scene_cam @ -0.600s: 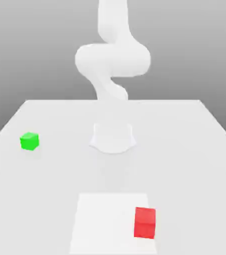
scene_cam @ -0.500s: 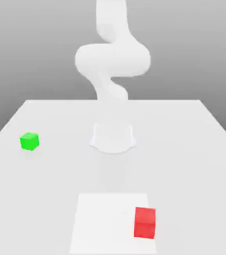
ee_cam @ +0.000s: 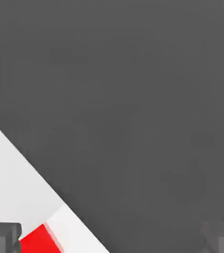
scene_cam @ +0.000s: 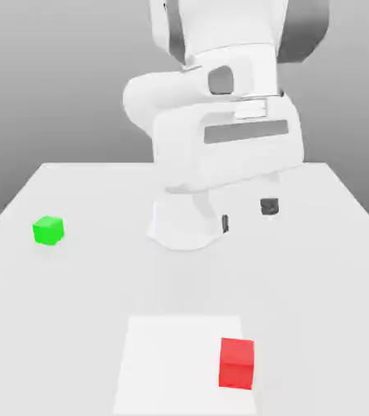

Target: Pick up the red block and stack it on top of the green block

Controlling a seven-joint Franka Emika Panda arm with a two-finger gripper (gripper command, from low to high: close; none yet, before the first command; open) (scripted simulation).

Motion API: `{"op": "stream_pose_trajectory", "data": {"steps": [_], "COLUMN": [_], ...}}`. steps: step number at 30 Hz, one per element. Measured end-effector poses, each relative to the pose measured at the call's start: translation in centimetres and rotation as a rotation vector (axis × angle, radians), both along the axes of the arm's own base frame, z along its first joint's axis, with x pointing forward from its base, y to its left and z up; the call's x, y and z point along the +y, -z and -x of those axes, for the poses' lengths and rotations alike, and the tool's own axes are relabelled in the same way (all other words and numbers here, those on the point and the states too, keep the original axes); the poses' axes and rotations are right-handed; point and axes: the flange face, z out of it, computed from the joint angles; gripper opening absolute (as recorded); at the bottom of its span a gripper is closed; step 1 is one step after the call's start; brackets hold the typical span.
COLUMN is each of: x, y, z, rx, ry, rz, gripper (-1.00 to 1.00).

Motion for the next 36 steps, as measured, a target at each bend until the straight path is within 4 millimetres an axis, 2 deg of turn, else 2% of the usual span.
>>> {"op": "stream_pose_trajectory", "data": {"steps": [6, 9, 15, 16, 22, 23, 28, 29, 30, 31, 34, 36], "x": [1.7, 1.8, 1.7, 1.7, 1.7, 1.7, 1.7, 1.0, -0.5, -3.0, -8.6, -11.5], "y": [9.8, 14.4, 21.7, 22.5, 22.9, 22.5, 17.4, 16.3, 15.1, 14.0, 10.9, 9.1], "z": [1.6, 3.1, 3.7, 3.7, 3.8, 3.8, 3.8, 3.7, 3.6, 3.4, 3.9, 4.7], "rx": [0.123, 0.186, 0.213, 0.214, 0.216, 0.216, 0.215, 0.214, 0.211, 0.209, 0.203, 0.199], "ry": [-0.28, -0.413, -0.473, -0.473, -0.473, -0.474, -0.474, -0.474, -0.469, -0.447, -0.43, -0.436], "rz": [0.099, 0.147, 0.167, 0.167, 0.166, 0.166, 0.167, 0.168, 0.171, 0.172, 0.183, 0.191], "gripper": [0.0, 0.0, 0.0, -1.0, -1.0, -1.0, -1.0, -1.0, -1.0, -1.0, -1.0, -1.0]}}
